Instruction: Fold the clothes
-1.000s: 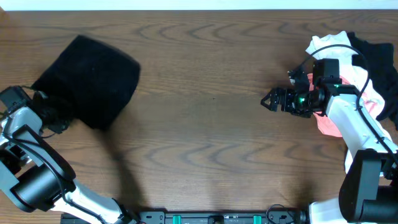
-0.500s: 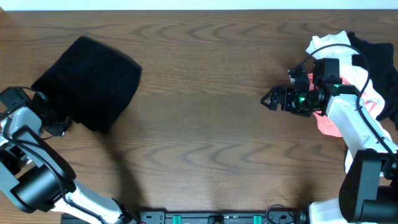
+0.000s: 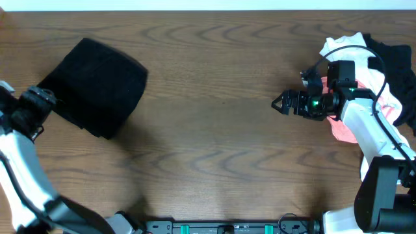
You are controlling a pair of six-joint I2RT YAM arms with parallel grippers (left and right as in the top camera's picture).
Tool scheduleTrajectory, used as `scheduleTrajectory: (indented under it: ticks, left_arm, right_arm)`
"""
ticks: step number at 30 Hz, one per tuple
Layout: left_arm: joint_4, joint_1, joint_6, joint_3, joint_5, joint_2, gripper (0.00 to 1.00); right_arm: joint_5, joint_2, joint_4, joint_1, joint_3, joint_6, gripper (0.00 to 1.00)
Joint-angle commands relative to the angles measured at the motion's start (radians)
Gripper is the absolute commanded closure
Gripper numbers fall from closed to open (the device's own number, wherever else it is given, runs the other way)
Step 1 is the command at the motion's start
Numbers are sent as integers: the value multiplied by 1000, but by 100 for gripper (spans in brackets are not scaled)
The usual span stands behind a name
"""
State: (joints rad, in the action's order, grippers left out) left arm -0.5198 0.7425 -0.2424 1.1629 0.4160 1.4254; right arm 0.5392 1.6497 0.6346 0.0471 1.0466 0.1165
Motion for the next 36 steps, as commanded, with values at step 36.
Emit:
scheduleTrajectory:
  ticks: [36]
  left_arm:
    - [365,-807,819,19,-636,428,26]
  right_arm:
    - [26,-8,-66,-28,0,-17,1]
